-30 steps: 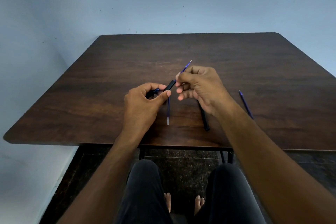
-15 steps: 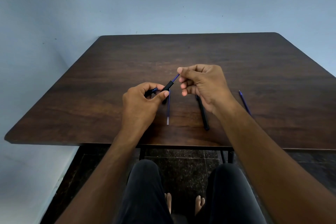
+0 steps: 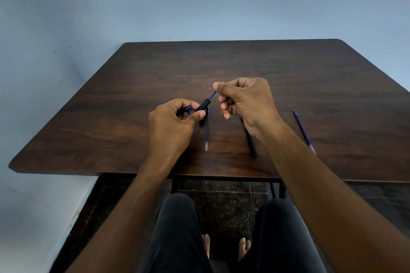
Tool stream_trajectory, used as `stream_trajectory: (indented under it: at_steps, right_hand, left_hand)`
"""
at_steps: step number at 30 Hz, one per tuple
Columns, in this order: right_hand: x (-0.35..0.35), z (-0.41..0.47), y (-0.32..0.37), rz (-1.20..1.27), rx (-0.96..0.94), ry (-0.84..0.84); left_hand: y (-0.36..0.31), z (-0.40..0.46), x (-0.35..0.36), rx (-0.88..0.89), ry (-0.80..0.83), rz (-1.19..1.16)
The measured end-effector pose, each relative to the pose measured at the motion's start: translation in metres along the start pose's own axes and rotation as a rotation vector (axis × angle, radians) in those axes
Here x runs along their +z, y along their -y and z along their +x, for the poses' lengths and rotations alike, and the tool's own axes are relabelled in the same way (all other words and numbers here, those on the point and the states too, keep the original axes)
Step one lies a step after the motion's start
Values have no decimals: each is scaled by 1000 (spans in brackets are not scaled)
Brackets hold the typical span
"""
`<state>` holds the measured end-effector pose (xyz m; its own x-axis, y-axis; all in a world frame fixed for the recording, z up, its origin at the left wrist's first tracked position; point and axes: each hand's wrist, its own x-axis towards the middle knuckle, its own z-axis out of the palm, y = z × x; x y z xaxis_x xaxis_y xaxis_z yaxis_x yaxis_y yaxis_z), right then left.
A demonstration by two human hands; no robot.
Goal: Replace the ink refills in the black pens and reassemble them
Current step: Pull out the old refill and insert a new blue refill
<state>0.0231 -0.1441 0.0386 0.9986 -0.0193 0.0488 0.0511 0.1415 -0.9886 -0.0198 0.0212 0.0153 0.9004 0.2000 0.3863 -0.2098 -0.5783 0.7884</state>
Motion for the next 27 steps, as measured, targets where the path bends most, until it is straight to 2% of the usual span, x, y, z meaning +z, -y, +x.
stream_trajectory:
  at_steps: [4, 6, 9, 10, 12, 14, 16, 21, 27]
  right_hand:
    - [0, -4, 4, 14, 18, 17]
    - [0, -7, 6, -23, -9, -55]
    - [0, -11, 5, -339, -274, -288]
    - [3, -15, 8, -442, -381, -289]
    - [11, -20, 15, -607, -481, -142]
    - [20, -23, 19, -779, -476, 35]
    - [26, -24, 18, -949, -491, 109]
    - [31, -21, 13, -1050, -555, 149]
    - [35, -17, 17, -1059, -609, 121]
  left_hand:
    - [2, -1, 0, -7, 6, -24]
    - [2, -1, -1, -10, 7, -36]
    - [2, 1, -3, -6, -3, -43]
    - [1, 1, -3, -7, -6, -46]
    - [2, 1, -2, -8, -10, -47]
    - [3, 1, -1, 17, 0, -30]
    - [4, 0, 0, 45, 9, -25]
    - [3, 0, -1, 12, -1, -113]
    - [-1, -1, -1, 51, 17, -60]
